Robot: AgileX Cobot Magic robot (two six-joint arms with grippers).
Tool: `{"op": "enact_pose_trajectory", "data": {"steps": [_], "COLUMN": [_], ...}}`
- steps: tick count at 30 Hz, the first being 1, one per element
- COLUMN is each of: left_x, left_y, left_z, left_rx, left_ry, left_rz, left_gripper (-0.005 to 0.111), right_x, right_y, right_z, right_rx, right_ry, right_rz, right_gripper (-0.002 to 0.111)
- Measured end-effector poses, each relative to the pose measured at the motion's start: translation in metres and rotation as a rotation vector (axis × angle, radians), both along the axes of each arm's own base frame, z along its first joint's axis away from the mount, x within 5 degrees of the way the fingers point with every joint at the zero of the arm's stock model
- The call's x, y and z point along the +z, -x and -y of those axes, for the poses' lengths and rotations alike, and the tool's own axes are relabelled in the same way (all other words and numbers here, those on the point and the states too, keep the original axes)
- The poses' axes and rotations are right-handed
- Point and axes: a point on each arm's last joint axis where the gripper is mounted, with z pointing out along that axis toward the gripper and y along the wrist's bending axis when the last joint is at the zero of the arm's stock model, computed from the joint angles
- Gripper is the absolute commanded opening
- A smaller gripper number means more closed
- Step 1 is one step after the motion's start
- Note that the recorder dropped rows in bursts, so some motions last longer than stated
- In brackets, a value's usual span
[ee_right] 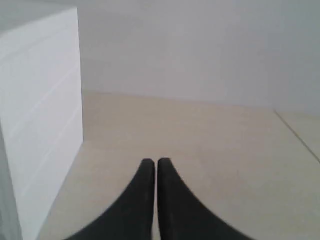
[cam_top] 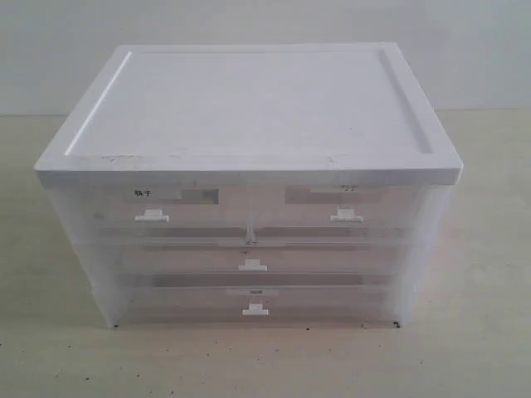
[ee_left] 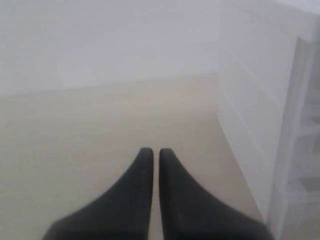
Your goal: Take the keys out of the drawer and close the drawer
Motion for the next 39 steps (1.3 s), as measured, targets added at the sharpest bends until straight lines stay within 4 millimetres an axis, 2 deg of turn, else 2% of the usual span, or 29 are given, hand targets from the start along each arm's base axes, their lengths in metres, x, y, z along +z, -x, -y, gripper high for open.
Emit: {"op": "enact_pose_trajectory", "data": {"steps": [8,12,16,20,23,28,30,33,39], "left_x": [0.029,0.04,0.048,0.055,0.056,0.061,0.058,0.047,0.033], "left_y": [0.0,0.002,0.005,0.008,0.01,0.017,0.015,0.002,-0.023], "left_z": [0.001,0.001,0.001,0.003,0.014,0.05,0.059,0.063,0.071], "left_rx": [-0.008,-0.015,-0.039,-0.115,-0.244,-0.637,-0.737,-0.765,-0.876], "left_ry": [0.008,0.085,0.26,0.551,0.582,0.408,0.342,0.26,0.183], "left_rz": [0.322,0.443,0.531,0.596,0.573,0.461,0.38,0.253,0.128], "left_gripper": [0.005,0.005,0.005,0.005,0.005,0.005,0.005,0.005,0.005], "right_x": [0.022,0.032,0.04,0.047,0.054,0.076,0.08,0.077,0.055], "right_y": [0.001,0.004,0.006,0.01,0.012,0.016,0.009,-0.007,-0.043], "right_z": [-0.002,-0.003,-0.003,-0.005,-0.013,-0.036,-0.044,-0.053,-0.066], "right_rx": [0.02,0.033,0.07,0.149,0.238,0.492,0.57,0.656,0.767], "right_ry": [-0.008,-0.041,-0.221,-0.43,-0.44,-0.407,-0.393,-0.385,-0.333], "right_rz": [0.242,0.358,0.433,0.503,0.499,0.413,0.328,0.194,-0.032], "right_gripper": [0.0,0.0,0.0,0.0,0.0,0.0,0.0,0.0,0.0]}}
